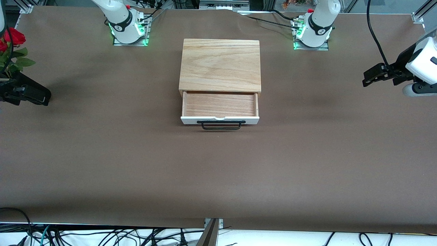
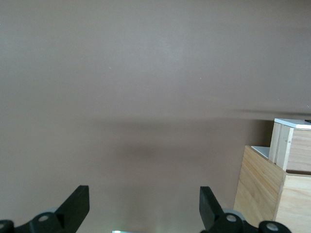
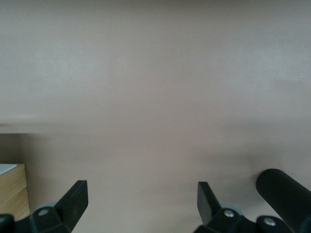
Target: Close drawer with both arms simultaneously
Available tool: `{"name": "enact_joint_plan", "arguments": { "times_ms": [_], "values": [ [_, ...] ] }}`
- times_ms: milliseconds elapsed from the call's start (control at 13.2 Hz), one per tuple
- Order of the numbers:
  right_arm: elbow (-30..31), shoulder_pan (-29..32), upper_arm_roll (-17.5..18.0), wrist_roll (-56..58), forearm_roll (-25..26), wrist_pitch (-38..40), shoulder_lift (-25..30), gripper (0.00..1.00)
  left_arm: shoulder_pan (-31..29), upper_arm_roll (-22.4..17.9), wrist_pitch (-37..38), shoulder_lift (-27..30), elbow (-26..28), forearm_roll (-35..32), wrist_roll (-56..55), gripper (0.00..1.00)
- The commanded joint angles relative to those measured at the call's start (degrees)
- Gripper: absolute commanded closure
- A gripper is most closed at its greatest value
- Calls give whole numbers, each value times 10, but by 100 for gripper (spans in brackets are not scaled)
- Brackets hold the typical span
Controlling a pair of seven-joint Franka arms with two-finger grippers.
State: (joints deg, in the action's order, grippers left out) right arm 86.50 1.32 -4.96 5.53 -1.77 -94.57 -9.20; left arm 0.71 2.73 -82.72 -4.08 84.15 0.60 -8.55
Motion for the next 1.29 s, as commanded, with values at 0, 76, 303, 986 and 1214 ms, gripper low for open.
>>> {"name": "enact_joint_plan", "arguments": {
  "times_ms": [0, 76, 303, 986, 1214],
  "values": [
    [-12, 0, 1, -2, 3, 3, -4, 0, -9, 9, -2, -5, -8, -1, -3, 0],
    [-12, 0, 1, -3, 3, 3, -4, 0, -9, 9, -5, -5, -6, 1, -3, 0],
    [-12, 0, 1, -1, 3, 3, -4, 0, -10, 9, -18, -5, 0, 11, -2, 0],
    [-12, 0, 1, -2, 2, 3, -4, 0, -21, 7, -18, -9, 0, 12, 0, 0],
    [-12, 1, 1, -3, 1, 3, -5, 0, -21, 7, -17, -15, 0, 12, 0, 0]
  ]
}}
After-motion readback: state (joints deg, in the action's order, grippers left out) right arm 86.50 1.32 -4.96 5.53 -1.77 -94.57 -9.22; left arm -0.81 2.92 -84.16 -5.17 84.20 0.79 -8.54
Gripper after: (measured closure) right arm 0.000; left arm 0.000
